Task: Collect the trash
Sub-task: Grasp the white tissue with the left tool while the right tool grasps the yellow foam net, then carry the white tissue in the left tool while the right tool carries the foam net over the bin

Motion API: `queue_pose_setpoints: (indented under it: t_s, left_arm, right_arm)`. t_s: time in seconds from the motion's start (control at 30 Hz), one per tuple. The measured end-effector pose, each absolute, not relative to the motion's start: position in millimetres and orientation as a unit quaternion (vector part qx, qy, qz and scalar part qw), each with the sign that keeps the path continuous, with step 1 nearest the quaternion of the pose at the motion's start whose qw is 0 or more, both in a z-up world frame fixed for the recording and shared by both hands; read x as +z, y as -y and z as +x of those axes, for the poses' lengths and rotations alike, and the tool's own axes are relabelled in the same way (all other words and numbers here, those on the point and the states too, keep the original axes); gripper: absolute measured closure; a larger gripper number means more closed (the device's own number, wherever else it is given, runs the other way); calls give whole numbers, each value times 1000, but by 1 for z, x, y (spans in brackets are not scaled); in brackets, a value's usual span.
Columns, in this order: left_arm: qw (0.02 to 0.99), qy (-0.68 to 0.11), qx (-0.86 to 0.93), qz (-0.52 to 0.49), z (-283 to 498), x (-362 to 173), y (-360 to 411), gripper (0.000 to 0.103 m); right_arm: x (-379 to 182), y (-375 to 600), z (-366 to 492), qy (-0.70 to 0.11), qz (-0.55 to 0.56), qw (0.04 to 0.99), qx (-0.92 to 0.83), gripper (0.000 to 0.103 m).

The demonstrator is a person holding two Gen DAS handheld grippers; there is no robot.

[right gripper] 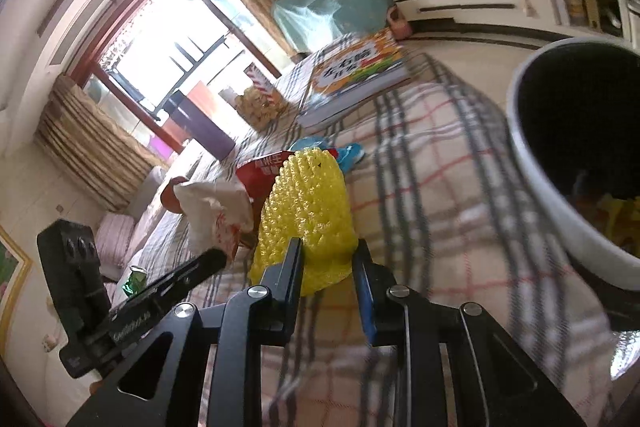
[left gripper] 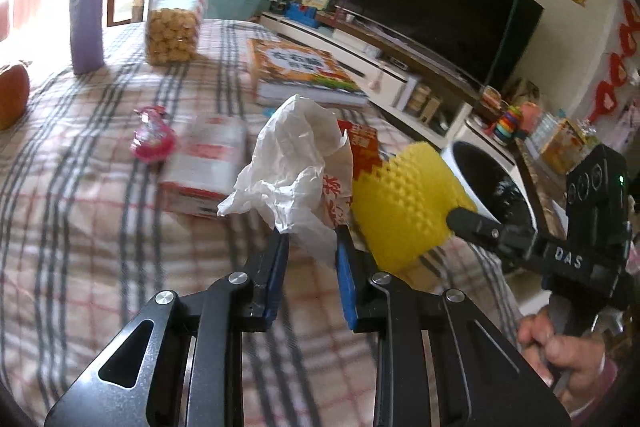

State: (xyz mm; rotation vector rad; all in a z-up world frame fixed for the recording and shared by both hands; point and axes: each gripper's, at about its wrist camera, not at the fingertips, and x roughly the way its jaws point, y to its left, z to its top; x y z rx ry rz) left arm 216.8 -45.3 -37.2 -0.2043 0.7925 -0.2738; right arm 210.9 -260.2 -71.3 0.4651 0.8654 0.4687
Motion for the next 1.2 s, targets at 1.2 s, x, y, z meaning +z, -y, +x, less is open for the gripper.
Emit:
queue_pose_setpoints:
  t_s: [1.2]
  left_arm:
    - [883, -421, -193, -74, 180, -61, 106, 90]
  right_arm:
    - [-80, 318, 168, -400, 225, 871, 174, 50]
